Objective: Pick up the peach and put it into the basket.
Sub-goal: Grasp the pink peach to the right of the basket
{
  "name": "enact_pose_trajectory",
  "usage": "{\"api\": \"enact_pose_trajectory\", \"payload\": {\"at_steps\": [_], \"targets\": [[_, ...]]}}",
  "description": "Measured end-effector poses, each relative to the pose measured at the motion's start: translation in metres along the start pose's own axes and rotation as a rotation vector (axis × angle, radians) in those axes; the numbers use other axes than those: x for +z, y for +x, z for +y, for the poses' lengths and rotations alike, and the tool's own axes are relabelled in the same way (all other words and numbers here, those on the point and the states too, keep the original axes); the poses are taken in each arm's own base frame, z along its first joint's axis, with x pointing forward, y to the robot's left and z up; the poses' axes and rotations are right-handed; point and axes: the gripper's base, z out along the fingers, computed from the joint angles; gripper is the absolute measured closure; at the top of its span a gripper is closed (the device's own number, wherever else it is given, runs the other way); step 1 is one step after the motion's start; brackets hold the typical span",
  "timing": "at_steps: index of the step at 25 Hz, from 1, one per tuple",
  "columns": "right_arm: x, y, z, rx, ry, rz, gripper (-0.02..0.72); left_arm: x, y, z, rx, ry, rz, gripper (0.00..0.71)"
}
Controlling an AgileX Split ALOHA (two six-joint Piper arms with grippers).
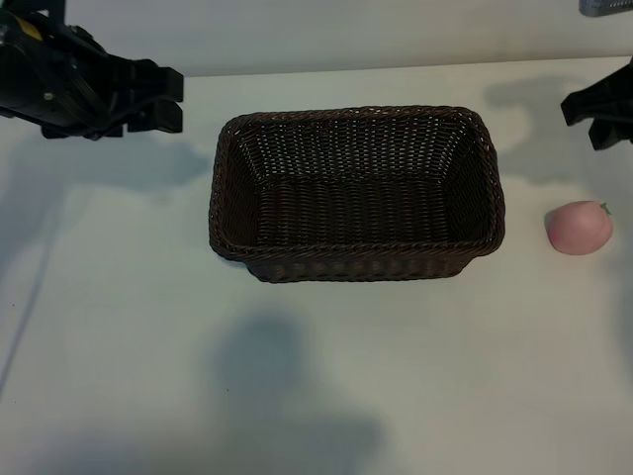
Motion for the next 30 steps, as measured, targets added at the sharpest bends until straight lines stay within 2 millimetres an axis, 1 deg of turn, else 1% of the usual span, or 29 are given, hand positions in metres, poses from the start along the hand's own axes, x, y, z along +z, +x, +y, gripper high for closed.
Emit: {"api": "enact_pose_trajectory", "payload": {"at_steps": [2,4,6,7,9,11,14,16,24,26,28,29,30], "targets": [[0.007,-0.003,-0.003,0.019,0.028,-0.007,0.275,0.006,0.001,0.0,-0.001,0.01,0.015,0.113],[0.019,-0.005,-0.006,0.052,0.054,0.004,0.221,0.007,0.0,-0.001,0.001,0.026,0.015,0.114],[0.034,-0.005,-0.008,0.074,0.063,0.04,0.169,0.007,-0.001,-0.003,0.004,0.044,0.005,0.114],[0.045,-0.005,-0.009,0.08,0.065,0.066,0.147,0.007,-0.001,-0.003,0.004,0.05,-0.003,0.114],[0.063,-0.005,-0.01,0.096,0.065,0.107,0.125,0.008,-0.002,-0.004,0.004,0.061,-0.012,0.114],[0.083,-0.003,-0.011,0.127,0.066,0.149,0.121,0.009,-0.003,-0.004,0.003,0.063,-0.023,0.114],[0.105,0.0,-0.012,0.157,0.069,0.196,0.121,0.009,-0.004,-0.004,0.002,0.063,-0.029,0.114],[0.115,0.001,-0.012,0.159,0.07,0.212,0.121,0.009,-0.004,-0.004,0.004,0.063,-0.03,0.114],[0.144,0.007,-0.014,0.162,0.074,0.274,0.121,0.009,-0.004,-0.004,0.006,0.063,-0.03,0.114],[0.15,0.01,-0.014,0.161,0.075,0.296,0.132,0.009,-0.004,-0.004,0.006,0.063,-0.03,0.114],[0.152,0.011,-0.014,0.16,0.077,0.309,0.181,0.009,-0.004,-0.004,0.006,0.063,-0.029,0.114],[0.152,0.012,-0.014,0.159,0.079,0.314,0.231,0.009,-0.004,-0.004,0.006,0.063,-0.029,0.114],[0.152,0.012,-0.015,0.154,0.083,0.321,0.297,0.009,-0.004,-0.004,0.006,0.063,-0.029,0.114]]}}
